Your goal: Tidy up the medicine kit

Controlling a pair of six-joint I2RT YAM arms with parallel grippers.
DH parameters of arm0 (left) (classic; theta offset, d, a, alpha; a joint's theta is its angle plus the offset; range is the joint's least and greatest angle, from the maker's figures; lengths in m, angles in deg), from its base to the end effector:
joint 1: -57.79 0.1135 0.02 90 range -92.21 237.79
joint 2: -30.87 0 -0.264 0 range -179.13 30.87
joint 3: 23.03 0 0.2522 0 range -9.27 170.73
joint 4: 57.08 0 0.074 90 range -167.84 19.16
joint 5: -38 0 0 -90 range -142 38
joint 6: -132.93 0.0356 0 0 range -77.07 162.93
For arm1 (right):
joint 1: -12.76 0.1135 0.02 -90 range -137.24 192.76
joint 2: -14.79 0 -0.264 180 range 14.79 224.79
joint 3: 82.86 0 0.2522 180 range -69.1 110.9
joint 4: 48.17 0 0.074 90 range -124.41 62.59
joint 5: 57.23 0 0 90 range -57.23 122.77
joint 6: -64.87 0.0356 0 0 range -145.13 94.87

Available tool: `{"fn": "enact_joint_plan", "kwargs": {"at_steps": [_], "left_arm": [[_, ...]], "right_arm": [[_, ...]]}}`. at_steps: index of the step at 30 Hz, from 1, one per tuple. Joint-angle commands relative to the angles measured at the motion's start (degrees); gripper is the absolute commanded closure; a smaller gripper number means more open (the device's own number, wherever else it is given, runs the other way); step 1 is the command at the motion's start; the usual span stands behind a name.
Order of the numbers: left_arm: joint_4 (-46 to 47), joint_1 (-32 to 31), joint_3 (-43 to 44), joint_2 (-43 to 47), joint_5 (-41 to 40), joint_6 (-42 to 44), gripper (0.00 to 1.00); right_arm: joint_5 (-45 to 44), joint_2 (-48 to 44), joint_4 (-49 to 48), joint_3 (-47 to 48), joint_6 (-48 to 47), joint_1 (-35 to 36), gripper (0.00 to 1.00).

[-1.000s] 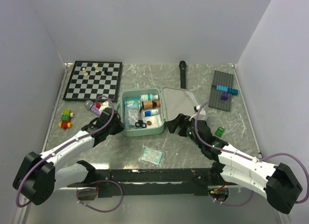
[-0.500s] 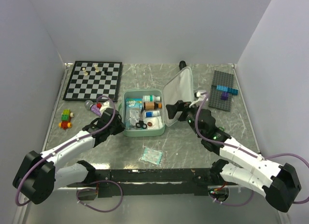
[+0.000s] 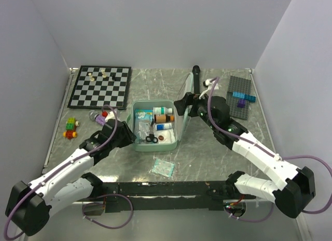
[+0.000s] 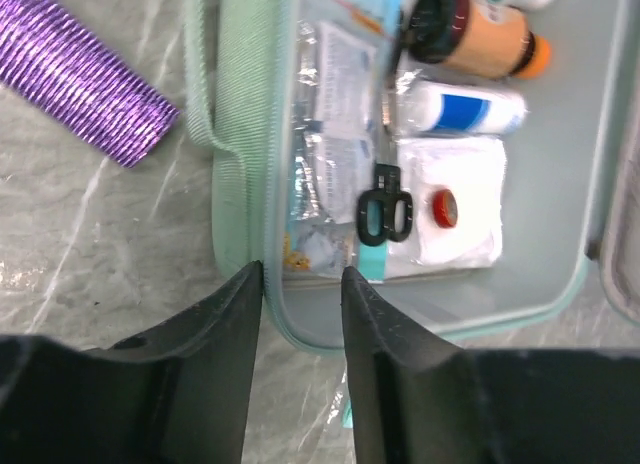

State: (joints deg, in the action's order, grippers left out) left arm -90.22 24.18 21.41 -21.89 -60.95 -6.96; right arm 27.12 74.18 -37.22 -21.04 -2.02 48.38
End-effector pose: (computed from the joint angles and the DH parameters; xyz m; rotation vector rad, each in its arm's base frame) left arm 0.1626 -0.1014 0.2149 -0.4150 2.3152 -0.5685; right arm 0.2018 0.1403 0.3352 -0.1177 1.7619 0.6693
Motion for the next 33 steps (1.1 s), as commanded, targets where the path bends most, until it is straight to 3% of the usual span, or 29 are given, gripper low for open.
{"fn": "enact_joint_plan", "kwargs": {"at_steps": [1, 12, 17, 21, 24, 27, 29, 31, 33], "left_arm": [[1.89, -0.32, 3.16, 1.86, 5.95, 3.91, 0.56], [-0.83, -3.48, 6.06, -0.76, 15.98, 12.88, 0.28], [-2.77, -11.2, 8.43, -5.25, 16.25, 13.94, 0.29], [-4.0, -16.22, 10.01, -5.87, 9.14, 12.02, 0.29], [-4.62, -16.4, 9.84, -2.55, 0.37, 8.86, 0.25], [-3.83, -16.4, 8.18, 3.07, -5.27, 4.81, 0.04], [-2.6, -16.4, 6.42, 7.38, -8.0, 1.74, 0.03], [-0.59, -16.4, 4.84, 11.86, -7.5, 2.24, 0.04], [5.28, -16.4, 2.65, 15.74, -1.02, 6.45, 0.04]], "right_arm": [[2.92, 1.08, 4.57, 2.93, 1.4, -1.07, 0.01], [2.75, -4.72, 8.08, -1.12, 3.25, -2.57, 0.0], [2.31, -6.4, 9.13, -2.08, 2.9, -3.62, 0.0], [3.01, -6.22, 9.22, -2.0, 3.16, -4.06, 0.0], [3.63, -5.87, 9.14, -2.0, 3.25, -4.15, 0.0], [3.63, -5.87, 9.57, -1.73, 2.99, -4.15, 0.0], [3.45, -6.13, 9.84, -1.65, 2.73, -4.24, 0.0], [3.28, -6.31, 10.1, -1.38, 2.38, -4.24, 0.0], [3.19, -6.49, 10.45, -1.12, 2.2, -4.33, 0.0]]}}
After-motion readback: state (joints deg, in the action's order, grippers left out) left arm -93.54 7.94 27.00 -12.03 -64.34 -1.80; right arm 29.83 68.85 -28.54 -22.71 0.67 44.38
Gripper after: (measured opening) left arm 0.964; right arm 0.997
